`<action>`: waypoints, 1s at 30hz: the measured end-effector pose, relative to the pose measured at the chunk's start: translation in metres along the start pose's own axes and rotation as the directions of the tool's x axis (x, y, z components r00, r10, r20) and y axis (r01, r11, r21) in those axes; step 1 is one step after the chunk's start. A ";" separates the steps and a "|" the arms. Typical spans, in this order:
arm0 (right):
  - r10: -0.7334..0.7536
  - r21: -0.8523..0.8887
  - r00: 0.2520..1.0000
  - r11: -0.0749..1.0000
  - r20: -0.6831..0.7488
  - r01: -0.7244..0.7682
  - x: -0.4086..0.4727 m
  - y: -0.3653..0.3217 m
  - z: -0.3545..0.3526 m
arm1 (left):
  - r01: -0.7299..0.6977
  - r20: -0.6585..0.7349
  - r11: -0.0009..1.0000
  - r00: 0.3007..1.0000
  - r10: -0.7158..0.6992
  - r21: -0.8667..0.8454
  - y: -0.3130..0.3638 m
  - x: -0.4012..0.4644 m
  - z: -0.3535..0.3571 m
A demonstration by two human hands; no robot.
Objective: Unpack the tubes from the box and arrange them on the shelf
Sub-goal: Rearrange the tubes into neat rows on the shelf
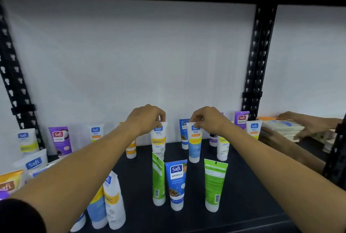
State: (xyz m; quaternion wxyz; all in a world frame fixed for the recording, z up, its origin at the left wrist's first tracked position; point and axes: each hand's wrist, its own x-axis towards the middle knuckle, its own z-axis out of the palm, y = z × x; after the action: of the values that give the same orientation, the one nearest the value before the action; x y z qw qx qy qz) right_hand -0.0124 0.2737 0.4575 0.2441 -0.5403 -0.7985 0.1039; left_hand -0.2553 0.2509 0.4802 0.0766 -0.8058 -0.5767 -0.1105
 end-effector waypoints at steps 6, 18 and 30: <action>-0.002 0.029 1.000 1.000 0.021 0.001 0.009 0.010 0.018 | 0.006 0.030 1.000 1.000 -0.006 -0.005 -0.007 0.007 0.017; 0.008 0.402 0.997 0.915 -0.080 0.025 -0.014 0.025 0.046 | -0.017 0.002 0.997 1.000 0.018 -0.077 -0.019 -0.001 0.034; 0.032 0.603 0.934 0.772 -0.356 0.204 -0.041 0.045 0.119 | -0.167 0.051 0.983 0.984 0.171 -0.073 -0.026 -0.002 0.038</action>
State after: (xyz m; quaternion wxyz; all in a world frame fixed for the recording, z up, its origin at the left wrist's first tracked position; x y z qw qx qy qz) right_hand -0.0233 0.2661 0.3245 0.5519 -0.3990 -0.6857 0.2570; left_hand -0.2772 0.2674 0.4433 0.0419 -0.8568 -0.5040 -0.1003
